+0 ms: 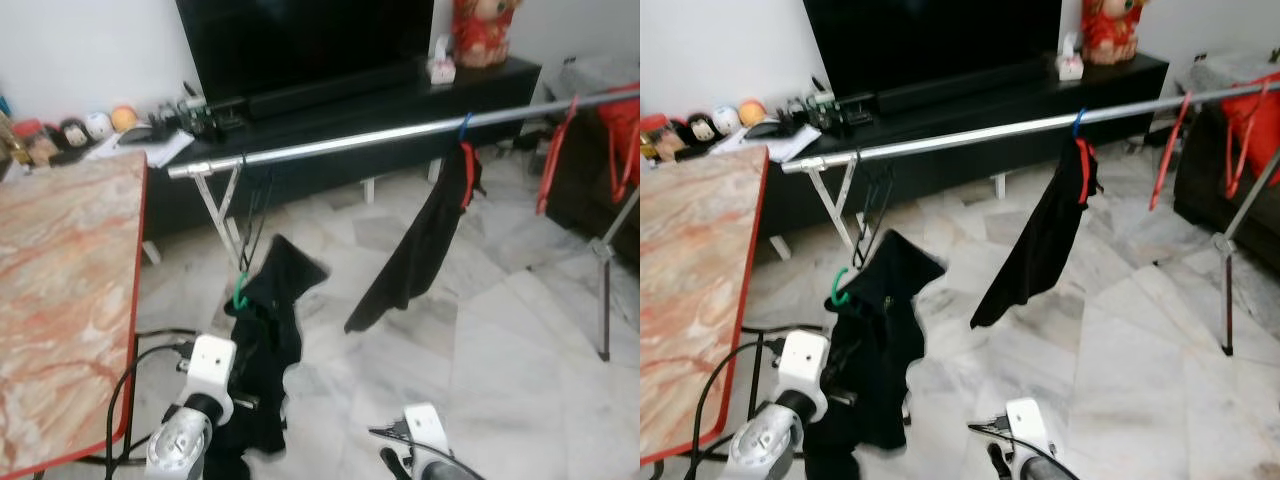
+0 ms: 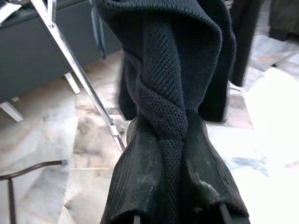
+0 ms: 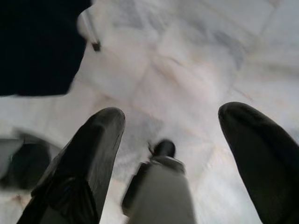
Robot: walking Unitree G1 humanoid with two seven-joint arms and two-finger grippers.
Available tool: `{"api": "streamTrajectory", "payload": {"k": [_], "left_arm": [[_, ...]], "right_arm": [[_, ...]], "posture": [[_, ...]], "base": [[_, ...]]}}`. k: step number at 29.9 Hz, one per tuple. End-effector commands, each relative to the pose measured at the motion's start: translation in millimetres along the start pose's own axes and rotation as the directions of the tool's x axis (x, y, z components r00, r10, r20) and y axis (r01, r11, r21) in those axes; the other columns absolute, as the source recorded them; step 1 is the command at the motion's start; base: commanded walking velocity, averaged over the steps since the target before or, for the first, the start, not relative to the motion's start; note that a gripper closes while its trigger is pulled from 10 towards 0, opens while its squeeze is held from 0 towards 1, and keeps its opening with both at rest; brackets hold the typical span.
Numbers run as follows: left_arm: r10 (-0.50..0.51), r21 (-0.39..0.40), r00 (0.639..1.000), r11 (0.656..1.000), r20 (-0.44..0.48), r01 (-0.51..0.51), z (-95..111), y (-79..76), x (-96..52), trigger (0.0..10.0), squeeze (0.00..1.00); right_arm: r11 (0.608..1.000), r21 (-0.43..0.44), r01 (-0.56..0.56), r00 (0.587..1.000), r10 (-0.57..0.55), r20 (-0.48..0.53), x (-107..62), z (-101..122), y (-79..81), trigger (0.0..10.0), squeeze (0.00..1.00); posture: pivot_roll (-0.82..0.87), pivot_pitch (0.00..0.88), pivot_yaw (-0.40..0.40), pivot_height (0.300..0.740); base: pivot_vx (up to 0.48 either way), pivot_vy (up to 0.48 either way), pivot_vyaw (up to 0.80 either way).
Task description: Hang hanger
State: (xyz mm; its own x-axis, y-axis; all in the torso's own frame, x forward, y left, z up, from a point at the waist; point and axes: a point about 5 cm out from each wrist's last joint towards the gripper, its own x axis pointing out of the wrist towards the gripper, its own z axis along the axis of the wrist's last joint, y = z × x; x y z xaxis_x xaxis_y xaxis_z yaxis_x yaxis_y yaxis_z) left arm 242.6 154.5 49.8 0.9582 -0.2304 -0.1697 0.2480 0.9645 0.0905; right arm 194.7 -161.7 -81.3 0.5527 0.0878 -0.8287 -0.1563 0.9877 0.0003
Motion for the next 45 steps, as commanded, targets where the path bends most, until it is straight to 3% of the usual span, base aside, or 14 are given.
{"api": "streamTrajectory", "payload": {"k": [1,45], "left_arm": [[0.013,0.008,1.0,1.0,0.022,-0.013,5.8,5.6,0.3,10.0,0.0],[0.013,0.006,1.0,1.0,0.014,-0.013,9.1,5.1,1.4,10.0,0.0]], "right_arm": [[1.0,0.004,-0.027,1.0,0.027,0.0,1.4,2.0,9.9,10.0,0.0],[1.0,0.01,-0.029,0.999,0.029,0.019,1.8,6.3,9.1,10.0,0.0]], "posture": [[-0.05,0.0,0.059,0.732],[-0.04,0.0,0.05,0.732]], "base": [[-0.274,0.0,0.0],[-0.274,0.0,0.0]]}}
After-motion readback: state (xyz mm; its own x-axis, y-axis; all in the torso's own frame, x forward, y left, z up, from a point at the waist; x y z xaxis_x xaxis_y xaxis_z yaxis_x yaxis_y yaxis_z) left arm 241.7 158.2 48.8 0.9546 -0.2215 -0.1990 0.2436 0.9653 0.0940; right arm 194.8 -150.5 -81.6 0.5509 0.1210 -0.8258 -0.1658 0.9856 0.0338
